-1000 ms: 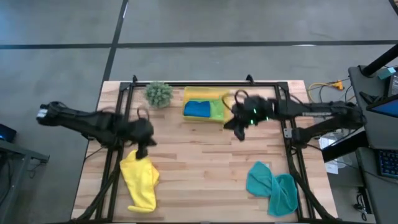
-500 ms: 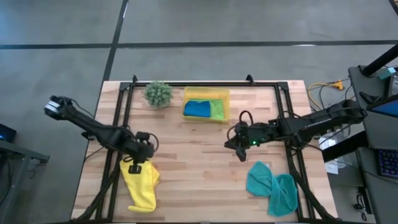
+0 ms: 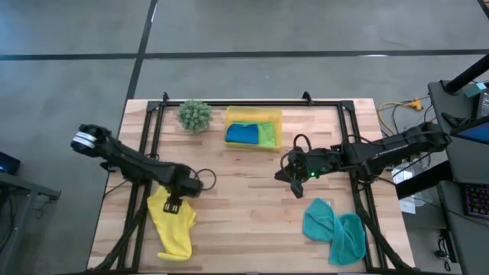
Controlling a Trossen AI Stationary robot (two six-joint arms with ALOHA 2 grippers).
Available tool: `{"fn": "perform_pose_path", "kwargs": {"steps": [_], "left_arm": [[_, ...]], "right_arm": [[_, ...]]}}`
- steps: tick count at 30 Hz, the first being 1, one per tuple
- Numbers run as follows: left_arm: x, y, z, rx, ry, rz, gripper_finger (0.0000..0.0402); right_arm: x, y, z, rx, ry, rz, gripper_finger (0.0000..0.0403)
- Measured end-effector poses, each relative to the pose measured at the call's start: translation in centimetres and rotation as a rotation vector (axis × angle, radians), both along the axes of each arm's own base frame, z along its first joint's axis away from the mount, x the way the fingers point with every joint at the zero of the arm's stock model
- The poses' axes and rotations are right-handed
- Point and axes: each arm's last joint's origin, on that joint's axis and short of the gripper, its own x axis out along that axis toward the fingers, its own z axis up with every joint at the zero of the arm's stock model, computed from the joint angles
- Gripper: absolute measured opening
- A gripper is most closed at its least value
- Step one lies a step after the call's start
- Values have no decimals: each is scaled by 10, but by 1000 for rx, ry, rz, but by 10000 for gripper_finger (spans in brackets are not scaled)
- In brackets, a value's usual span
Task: Fold microfiber towels
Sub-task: Fold the yellow towel
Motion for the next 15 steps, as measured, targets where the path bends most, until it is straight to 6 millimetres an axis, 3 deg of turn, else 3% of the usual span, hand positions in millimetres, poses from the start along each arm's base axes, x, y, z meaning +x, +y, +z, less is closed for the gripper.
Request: {"fn": "perform_pose_path", "kwargs": {"steps": [4,7,10,15], "left_arm": [[8,0,-7,-44,73,-12,159],[15,-3,-3,-84,57,-30,85],[24,-6,13,-133,-22,-42,15],[31,-7,46,-152,-136,-27,4]], "right_arm": [[0,0,-1,-11,6,9,57],[-1,0,-2,-17,24,13,57],[-2,0,-2,-19,29,14,57],[-1,0,-2,-19,26,14,57]]}}
